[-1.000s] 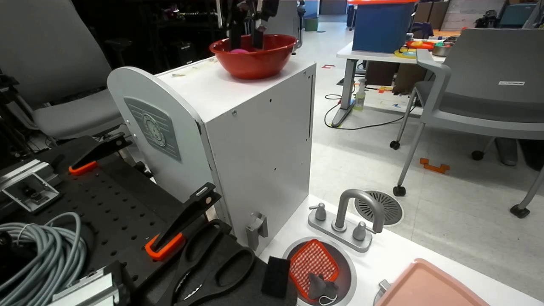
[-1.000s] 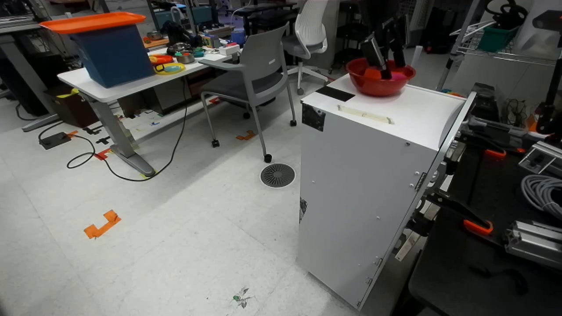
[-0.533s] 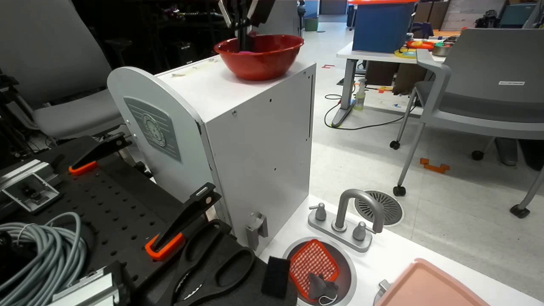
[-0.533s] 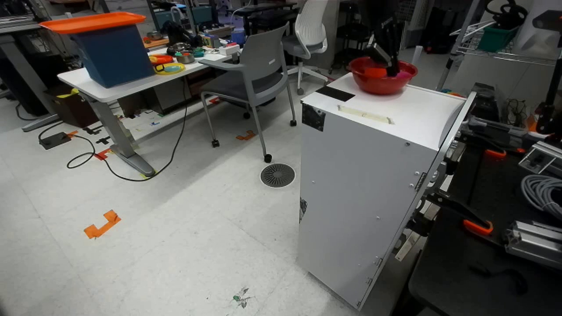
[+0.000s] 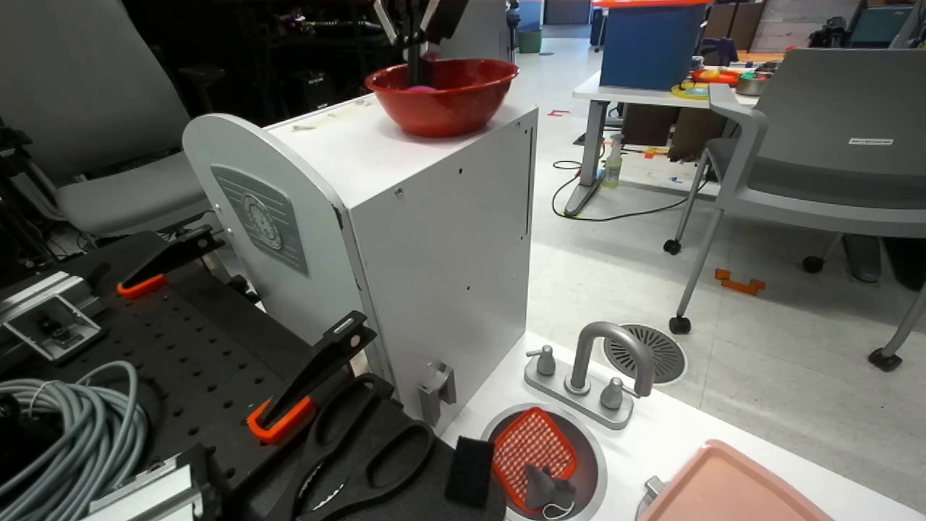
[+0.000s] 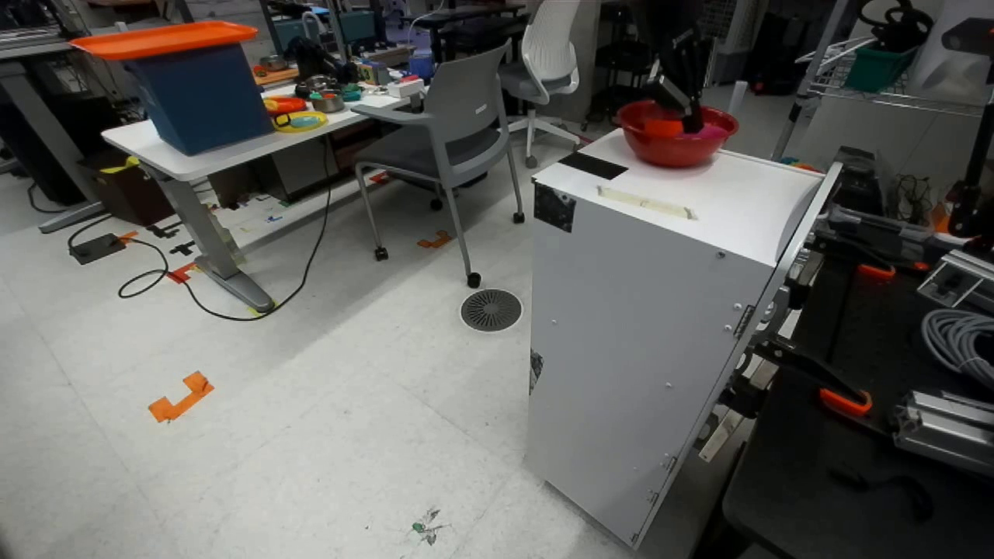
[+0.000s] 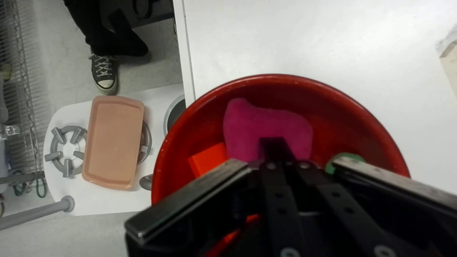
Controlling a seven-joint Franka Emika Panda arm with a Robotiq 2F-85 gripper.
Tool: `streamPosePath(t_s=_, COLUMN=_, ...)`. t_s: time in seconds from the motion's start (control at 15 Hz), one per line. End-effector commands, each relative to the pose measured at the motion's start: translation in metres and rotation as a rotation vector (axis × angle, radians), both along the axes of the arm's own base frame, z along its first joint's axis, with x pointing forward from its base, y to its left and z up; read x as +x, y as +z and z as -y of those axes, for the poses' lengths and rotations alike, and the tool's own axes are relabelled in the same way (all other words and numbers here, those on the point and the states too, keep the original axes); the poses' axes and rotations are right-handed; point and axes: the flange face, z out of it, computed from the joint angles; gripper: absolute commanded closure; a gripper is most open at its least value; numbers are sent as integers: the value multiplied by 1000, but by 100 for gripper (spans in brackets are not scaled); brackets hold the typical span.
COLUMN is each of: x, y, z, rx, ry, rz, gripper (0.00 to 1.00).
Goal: Pick up the plush toy from the bowl and drop it in the sink
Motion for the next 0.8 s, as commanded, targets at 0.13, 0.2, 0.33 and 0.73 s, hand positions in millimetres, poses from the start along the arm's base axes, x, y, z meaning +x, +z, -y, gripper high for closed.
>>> streamPosePath(t_s=0.13, x=-6, y=29, z=-4, rx=8, ry=-25, rz=39, gripper=100)
streamPosePath(t_s=0.2, x=-7, y=35, z=-4, rx=8, ry=-25, rz=51, gripper=100)
streamPosePath(t_s=0.33, x=-10, y=50, z=-5, rx=-3, ry=-29, rz=81, gripper=100)
streamPosePath(t_s=0.73, x=-17, y=73, z=2, rx=20, ry=-10, rz=135, gripper=53)
